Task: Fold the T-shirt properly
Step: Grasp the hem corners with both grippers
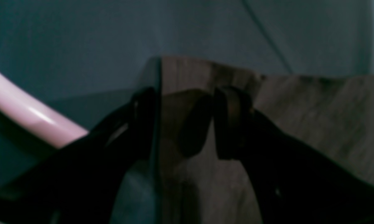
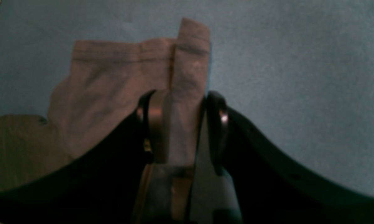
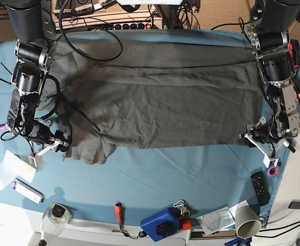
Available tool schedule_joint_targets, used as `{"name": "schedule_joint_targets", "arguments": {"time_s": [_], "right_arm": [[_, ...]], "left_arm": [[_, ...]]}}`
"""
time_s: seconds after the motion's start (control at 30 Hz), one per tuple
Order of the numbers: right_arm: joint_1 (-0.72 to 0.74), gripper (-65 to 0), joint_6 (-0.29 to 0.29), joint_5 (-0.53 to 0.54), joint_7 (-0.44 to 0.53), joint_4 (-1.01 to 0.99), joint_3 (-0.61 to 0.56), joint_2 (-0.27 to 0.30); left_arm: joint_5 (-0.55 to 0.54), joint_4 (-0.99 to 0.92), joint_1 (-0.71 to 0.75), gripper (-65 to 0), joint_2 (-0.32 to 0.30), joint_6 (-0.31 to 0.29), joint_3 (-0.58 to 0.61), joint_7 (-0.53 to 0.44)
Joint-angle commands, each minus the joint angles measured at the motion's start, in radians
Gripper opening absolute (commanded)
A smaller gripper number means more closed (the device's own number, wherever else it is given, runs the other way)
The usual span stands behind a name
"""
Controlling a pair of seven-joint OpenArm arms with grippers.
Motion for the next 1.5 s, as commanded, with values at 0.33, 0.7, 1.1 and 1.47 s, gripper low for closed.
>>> {"name": "schedule_joint_targets", "arguments": {"time_s": [0.33, 0.7, 1.1, 1.47], "right_arm": [[0.022, -50.9, -0.001, -0.007, 0.071, 0.010, 0.001, 0.013], [0.063, -65.0, 0.000, -0.036, 0.096, 0.012, 0.001, 0.015], [0.171, -65.0, 0.084, -0.040, 0.021, 0.021, 0.001, 0.017], [0.169, -65.0, 0.149, 0.114, -0.238, 0.251, 0.001, 0.017]], "left_arm": [[-0.040, -0.042, 0.001, -55.7, 0.032, -0.001, 0.000, 0.132], [-0.040, -0.040, -0.002, -65.0, 0.031, 0.000, 0.000, 0.163], [-0.254, 0.071, -0.007, -65.0, -0.008, -0.004, 0.000, 0.247], [-0.363, 0.130, -0.007, -65.0, -0.080, -0.019, -0.001, 0.309]]}}
